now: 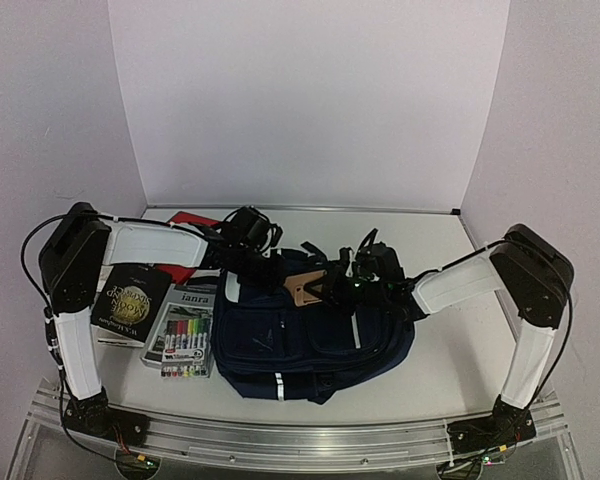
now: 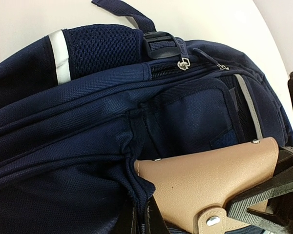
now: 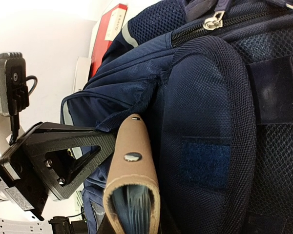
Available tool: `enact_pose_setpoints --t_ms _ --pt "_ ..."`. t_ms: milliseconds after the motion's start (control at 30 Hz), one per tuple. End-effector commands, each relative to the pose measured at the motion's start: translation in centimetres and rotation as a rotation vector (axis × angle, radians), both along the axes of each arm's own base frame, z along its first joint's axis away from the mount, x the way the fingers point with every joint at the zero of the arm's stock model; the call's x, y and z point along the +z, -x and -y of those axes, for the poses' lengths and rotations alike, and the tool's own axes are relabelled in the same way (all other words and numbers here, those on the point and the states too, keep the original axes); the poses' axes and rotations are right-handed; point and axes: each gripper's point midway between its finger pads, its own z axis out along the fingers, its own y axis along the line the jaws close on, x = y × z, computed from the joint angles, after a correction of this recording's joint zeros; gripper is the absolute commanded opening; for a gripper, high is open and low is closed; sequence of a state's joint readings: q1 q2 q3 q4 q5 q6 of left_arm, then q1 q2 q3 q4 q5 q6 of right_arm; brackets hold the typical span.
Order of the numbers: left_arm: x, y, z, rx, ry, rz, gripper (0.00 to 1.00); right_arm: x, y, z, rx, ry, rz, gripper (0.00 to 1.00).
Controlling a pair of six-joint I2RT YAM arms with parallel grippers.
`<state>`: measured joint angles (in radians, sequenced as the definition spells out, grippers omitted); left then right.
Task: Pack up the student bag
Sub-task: Place the personal item in the student bag.
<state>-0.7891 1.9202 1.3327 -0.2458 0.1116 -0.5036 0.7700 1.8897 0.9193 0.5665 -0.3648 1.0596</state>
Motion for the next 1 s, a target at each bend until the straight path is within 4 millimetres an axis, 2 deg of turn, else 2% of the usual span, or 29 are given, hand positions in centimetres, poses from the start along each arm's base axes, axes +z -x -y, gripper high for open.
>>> enact_pose_setpoints --t_ms 0,167,233,467,633,833,967 --pt "14.5 -0.5 4.7 -0.117 0.316 0.290 0.00 0.8 5.1 -2.3 0.190 0.009 -0.045 0.00" --pt "15.5 -0.1 5.2 -0.151 0.367 0.322 0.00 0.2 3.6 2.4 0.010 0.230 -0.007 0.00" --pt "15.8 -0.5 5.4 -0.148 0.369 0.338 0.00 0.3 4.0 3.3 -0.003 0.246 -0.009 0.00" --pt "16.7 -2.7 5.8 -0.079 0.388 0.375 0.00 -2.3 6.8 3.4 0.082 0.229 -0.105 0.00" --pt "16.8 -3.9 5.4 -0.037 0.421 0.366 0.00 -1.3 8.0 2.7 0.154 0.179 -0.082 0.00" --pt "15.8 -2.0 7.5 -0.213 0.455 0.321 0.00 0.3 8.3 0.2 0.279 0.130 -0.012 0.00" --pt "15.4 -0.2 8.1 -0.324 0.475 0.301 0.00 1.0 6.9 -0.5 0.264 0.143 0.056 0.00"
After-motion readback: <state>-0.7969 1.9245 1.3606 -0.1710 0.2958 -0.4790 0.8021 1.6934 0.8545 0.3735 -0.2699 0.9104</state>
